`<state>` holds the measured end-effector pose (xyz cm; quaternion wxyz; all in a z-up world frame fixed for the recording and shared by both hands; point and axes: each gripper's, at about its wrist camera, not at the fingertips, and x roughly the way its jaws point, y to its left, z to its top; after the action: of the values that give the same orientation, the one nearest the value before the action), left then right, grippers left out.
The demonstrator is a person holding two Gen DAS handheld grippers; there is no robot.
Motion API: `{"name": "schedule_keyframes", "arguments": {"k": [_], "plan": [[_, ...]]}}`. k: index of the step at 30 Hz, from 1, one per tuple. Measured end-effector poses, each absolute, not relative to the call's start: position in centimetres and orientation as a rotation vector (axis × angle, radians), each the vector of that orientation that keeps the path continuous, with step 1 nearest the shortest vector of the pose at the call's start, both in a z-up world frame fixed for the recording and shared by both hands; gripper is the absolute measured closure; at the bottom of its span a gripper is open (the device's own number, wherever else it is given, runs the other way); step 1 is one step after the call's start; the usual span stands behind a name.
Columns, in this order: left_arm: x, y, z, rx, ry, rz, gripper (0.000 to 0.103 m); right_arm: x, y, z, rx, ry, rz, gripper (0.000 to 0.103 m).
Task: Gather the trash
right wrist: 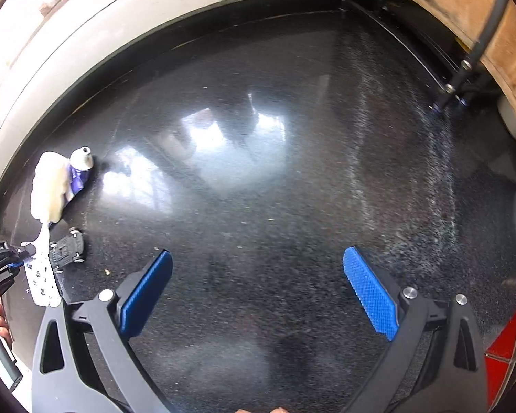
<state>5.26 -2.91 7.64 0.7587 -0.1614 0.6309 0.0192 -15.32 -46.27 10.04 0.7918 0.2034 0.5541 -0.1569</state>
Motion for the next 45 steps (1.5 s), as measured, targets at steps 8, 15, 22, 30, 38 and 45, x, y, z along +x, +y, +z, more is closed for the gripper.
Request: {"name": "schedule_keyframes", "arguments": {"k": [8,15,22,30,38,45], "plan": [[4.7,1.9,9.8,-0.186,1.277,0.12,0.099,-10.9,-40.6,10.6,0.33,1.211,-0.135,0.007],[4.0,3.3,8.1,-0.135,1.352,0.067,0.077,-7.1,-32.5,11.2,-0.058,1.179,0.178,0.007],[1.6,5.0,10.2,0.055,1.28,0.114,0.014,-5.4,-29.2,10.5,-0.187,1.171,0.307,0.007],[-0.6,5.1,5.4,0.054,1.392,0.083,0.05,-3.5,-27.0,8.6,-0.276,1.206,0.365,0.007],[0.6,8.0,5.1,-0.03,1.358,0.056,0.051,-2.6,-26.0,9.2,-0.309,1.178,0.383,0.007],[1.5,9.1,5.0,-0.04,1.353,0.051,0.05,-2.1,-24.3,9.1,-0.319,1.184,0.414,0.007]]}}
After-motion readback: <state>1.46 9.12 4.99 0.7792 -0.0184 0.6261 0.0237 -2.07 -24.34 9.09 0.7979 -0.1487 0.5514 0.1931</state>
